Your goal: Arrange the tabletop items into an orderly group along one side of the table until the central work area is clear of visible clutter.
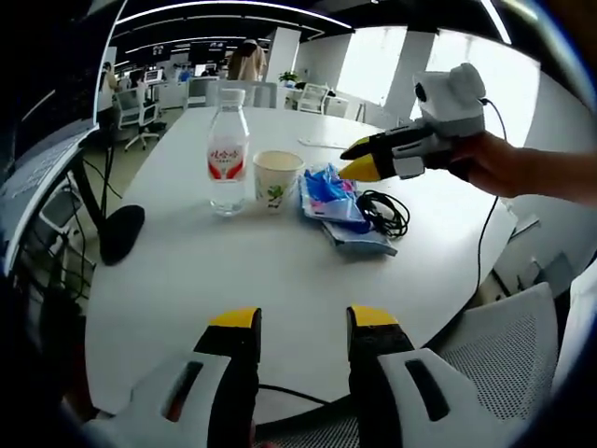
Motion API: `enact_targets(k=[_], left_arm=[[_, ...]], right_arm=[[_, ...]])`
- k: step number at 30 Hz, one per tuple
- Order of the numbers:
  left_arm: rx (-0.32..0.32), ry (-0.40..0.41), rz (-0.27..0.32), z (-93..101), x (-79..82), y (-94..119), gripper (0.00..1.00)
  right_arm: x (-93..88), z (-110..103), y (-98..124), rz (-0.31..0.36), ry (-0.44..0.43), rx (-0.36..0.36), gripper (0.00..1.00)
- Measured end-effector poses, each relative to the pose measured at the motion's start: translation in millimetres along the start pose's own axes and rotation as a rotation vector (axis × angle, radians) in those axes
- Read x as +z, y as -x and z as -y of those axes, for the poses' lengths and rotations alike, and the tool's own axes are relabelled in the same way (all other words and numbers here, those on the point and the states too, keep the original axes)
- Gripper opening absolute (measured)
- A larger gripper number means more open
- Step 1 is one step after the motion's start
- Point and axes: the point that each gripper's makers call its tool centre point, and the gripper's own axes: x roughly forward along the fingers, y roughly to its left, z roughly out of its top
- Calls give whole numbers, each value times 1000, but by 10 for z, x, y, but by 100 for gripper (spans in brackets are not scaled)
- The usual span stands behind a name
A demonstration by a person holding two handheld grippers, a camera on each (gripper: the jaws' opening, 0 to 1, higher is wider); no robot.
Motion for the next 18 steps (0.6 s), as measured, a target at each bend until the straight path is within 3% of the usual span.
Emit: enact_targets(k=[6,10,18], left_arm=[[0,8,-6,30,-14,-19,35],[-1,5,-12,65,-28,-27,35],[6,12,-17,112,-50,-22,35]], right_arm=[[-256,110,164,-22,-57,-39,24],[-548,322,278,-68,-141,-127,21],[-1010,685,509,-74,-347,-260,21]])
